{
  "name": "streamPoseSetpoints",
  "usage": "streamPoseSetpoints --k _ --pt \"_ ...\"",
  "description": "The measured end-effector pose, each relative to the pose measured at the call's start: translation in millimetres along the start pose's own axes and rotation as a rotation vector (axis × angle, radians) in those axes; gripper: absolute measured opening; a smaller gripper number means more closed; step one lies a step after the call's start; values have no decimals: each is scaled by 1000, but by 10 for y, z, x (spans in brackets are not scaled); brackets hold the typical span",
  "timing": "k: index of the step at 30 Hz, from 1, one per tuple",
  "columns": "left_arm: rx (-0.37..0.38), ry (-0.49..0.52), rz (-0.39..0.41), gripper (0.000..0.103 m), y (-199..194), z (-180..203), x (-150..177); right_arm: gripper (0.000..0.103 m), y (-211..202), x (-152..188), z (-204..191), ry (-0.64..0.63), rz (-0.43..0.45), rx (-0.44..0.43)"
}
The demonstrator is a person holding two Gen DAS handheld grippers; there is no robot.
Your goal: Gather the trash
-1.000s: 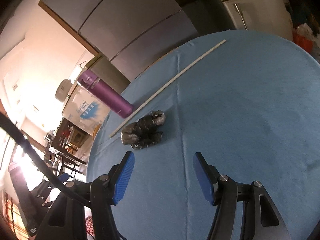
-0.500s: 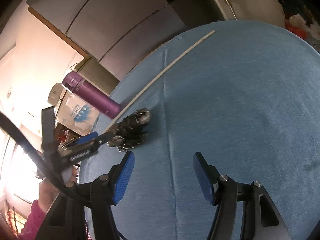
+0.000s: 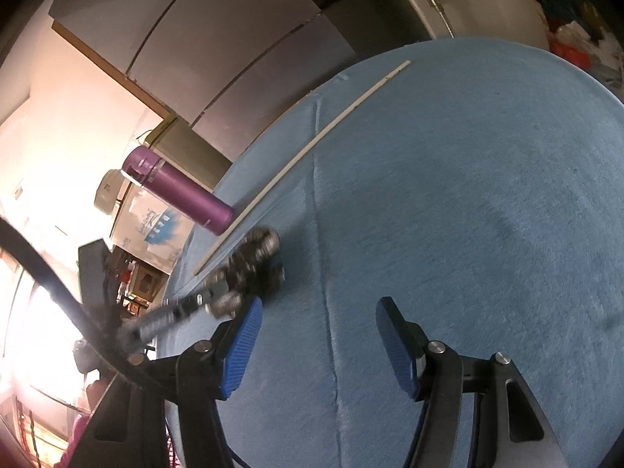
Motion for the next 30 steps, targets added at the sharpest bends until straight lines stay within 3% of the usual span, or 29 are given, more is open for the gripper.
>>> streamPoseSetpoints --k 7,9,11,14,22,27,30 --pt "159 -68 -23 22 -361 177 549 65 45 81 -251 -43 -45 -43" --pt "171 -91 -11 47 -472 139 641 65 78 127 -328 -47 -63 -58" --pt "131 -101 36 60 -635 42 698 65 118 194 -414 -60 -85 -65" --pt "82 -101 86 61 -870 -125 812 65 154 283 -481 -67 -107 -72" --pt "-75 -131 127 61 -1097 -511 1055 65 430 603 -599 13 -248 -98" --pt "-104 -139 132 61 -1136 -562 1166 65 685 755 -788 23 -305 -76" --pt "-103 -139 127 61 -1144 -553 1192 65 857 803 -902 -13 -305 -4"
Point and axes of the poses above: each gripper's, at about its wrist camera, not at the fingertips, and y roughly the way its jaws point, z to its right, x to its underside, the point moved 7 cm from there along y, roughly the way its jaws point, and after that the axes turned 6 degrees about y, right-handed, at the moved point
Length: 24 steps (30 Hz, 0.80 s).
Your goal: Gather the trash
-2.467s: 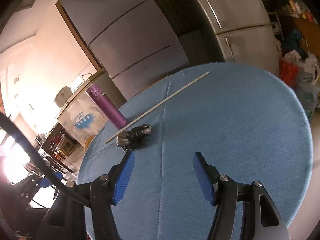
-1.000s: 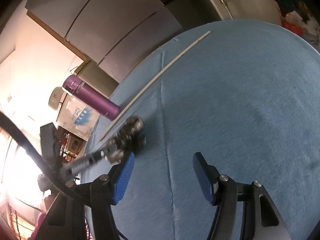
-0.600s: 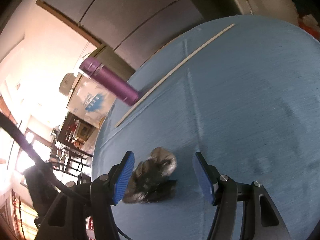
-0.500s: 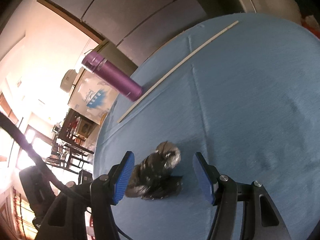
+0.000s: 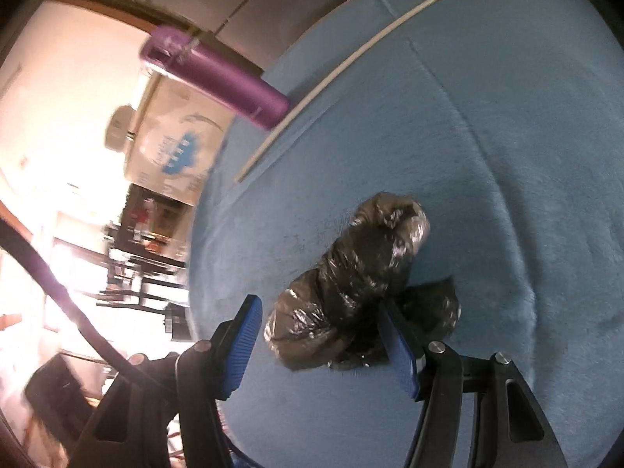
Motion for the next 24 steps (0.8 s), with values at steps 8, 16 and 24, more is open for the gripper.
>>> streamPoseSetpoints --k 8,16,24 --pt "-4 3 -15 61 -12 28 23 51 290 20 -158 -103 36 116" --pt "-5 12 -27 61 9 118 0 41 76 24 8 -123 81 74" --pt "-6 26 -29 61 -25 288 2 35 -591 -73 405 -115 183 -7"
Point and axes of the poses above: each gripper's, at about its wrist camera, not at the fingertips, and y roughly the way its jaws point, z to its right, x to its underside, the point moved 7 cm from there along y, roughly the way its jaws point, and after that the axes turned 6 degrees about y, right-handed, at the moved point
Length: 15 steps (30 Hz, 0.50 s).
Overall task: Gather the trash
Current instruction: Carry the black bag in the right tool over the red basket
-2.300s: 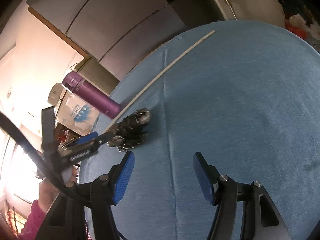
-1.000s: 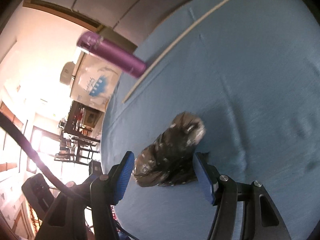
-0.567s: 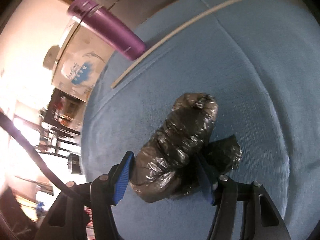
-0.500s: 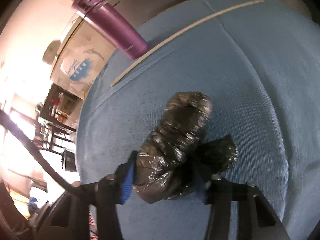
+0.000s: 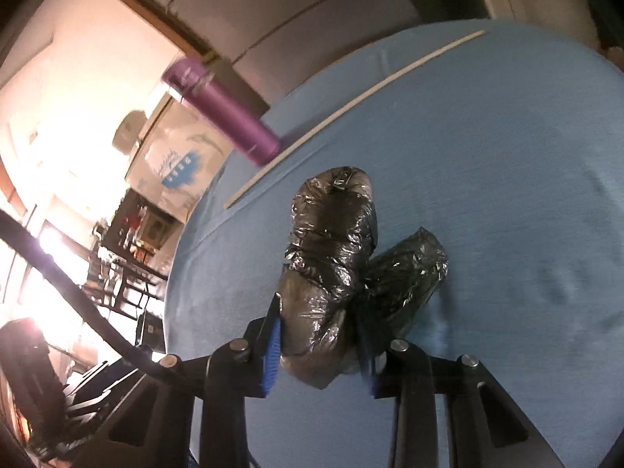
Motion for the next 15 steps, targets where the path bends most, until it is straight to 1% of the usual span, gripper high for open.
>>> streamPoseSetpoints --k 2,5,10,15 --pt "-1 4 -4 61 4 44 19 35 -194 -43 154 22 36 -1" --pt "7 3 -16 61 11 100 25 35 -412 -92 276 37 77 -10" --pt "-4 15 5 61 -86 176 6 35 -774 -134 440 40 140 1" --pt "-53 32 26 61 -228 201 90 35 -1110 -190 680 79 198 21"
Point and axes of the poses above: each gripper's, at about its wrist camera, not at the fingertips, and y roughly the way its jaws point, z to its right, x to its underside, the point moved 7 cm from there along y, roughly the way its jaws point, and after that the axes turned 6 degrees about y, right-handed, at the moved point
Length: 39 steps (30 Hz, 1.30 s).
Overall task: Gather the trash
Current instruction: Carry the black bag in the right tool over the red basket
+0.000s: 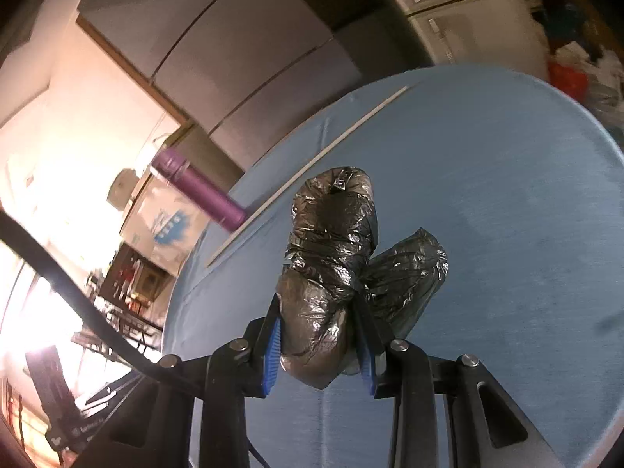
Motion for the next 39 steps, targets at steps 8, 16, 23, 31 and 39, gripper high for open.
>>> streamPoseSetpoints --k 8,16,23,31,39 --pt "-112 -43 -5 61 -357 -296 553 35 -165 20 -38 -8 7 -21" --pt "-287 -174 -4 61 -892 -1025 1257 35 -25 267 -572 -108 -48 -77" --pt "-483 -304 40 61 -1500 -1747 1705 35 51 574 -1141 -212 -100 -139" --pt "-655 -293 137 66 -2028 -2115 1859 35 -19 1071 -1878 -393 -155 -224" --pt "-672 -327 126 66 -2070 -2355 2049 35 105 1674 -2261 -510 -270 -265"
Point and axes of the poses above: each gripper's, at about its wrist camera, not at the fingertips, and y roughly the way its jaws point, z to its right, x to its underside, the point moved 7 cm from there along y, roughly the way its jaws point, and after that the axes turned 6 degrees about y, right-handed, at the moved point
